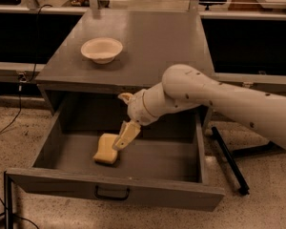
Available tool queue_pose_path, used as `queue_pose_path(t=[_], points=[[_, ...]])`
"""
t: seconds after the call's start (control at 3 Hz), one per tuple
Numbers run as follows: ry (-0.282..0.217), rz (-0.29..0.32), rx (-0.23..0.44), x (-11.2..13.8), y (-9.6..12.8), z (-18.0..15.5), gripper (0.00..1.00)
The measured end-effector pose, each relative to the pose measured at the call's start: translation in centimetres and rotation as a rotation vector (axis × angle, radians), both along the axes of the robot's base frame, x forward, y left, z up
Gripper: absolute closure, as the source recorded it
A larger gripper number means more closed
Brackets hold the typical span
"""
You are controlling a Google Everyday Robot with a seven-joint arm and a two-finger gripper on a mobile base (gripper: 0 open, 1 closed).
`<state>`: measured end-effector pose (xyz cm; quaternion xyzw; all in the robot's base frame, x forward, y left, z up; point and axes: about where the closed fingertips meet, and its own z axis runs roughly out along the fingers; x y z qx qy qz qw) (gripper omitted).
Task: Pick sponge from top drawer and place on counter
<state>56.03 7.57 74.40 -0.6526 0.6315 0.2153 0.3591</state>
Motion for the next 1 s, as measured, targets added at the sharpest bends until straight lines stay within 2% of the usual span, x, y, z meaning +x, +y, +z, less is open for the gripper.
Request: queue_pose_path(t=[0.33,0.67,1.0], points=[[-0.045,-0.001,0.020,0.6,-1.0,-6.6,0.00],[-0.047,0.003,0.020,0.6,-1.0,-6.8,0.00],[-0.029,-0.003,0.020,0.5,0.6,-10.0,0.00]])
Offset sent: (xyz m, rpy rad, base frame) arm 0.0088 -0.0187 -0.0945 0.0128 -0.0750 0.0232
